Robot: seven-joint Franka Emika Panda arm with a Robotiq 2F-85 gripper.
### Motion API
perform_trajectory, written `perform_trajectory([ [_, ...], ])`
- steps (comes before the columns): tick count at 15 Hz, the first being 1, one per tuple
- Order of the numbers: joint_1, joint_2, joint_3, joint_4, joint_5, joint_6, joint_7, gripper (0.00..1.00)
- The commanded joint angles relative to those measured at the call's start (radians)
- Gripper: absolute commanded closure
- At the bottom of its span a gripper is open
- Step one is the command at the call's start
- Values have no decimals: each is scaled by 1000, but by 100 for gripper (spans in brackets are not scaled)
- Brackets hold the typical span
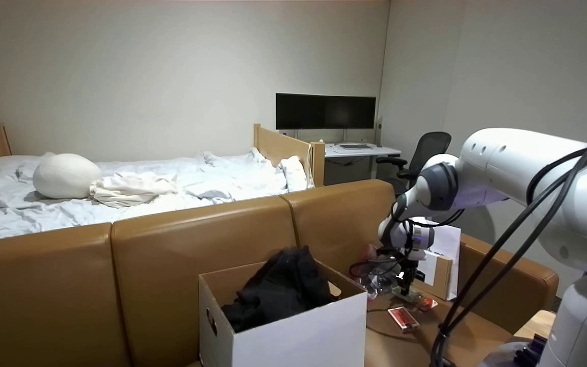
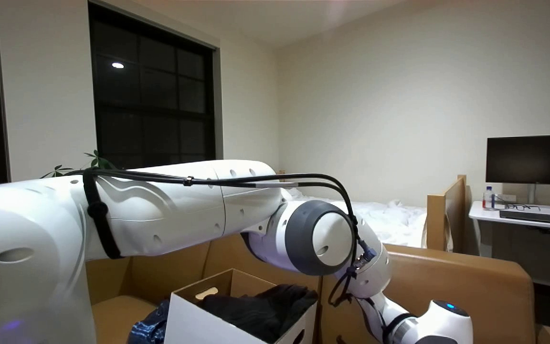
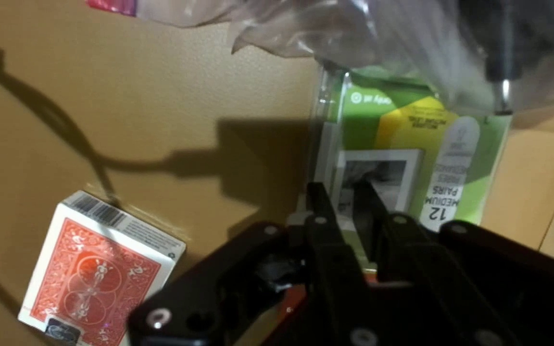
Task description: Pick up the packet and the card box and put them in the storage box
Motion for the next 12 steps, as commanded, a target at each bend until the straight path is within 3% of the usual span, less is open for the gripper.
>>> perform_trajectory([
  [1, -18, 0, 2, 3, 20, 4, -9, 60],
  [3, -35, -1, 15, 10, 31, 10, -28, 54],
  [10, -134, -1, 83, 46, 79, -39, -102, 8],
  [12, -144, -1, 91, 51, 79, -54, -108, 1],
])
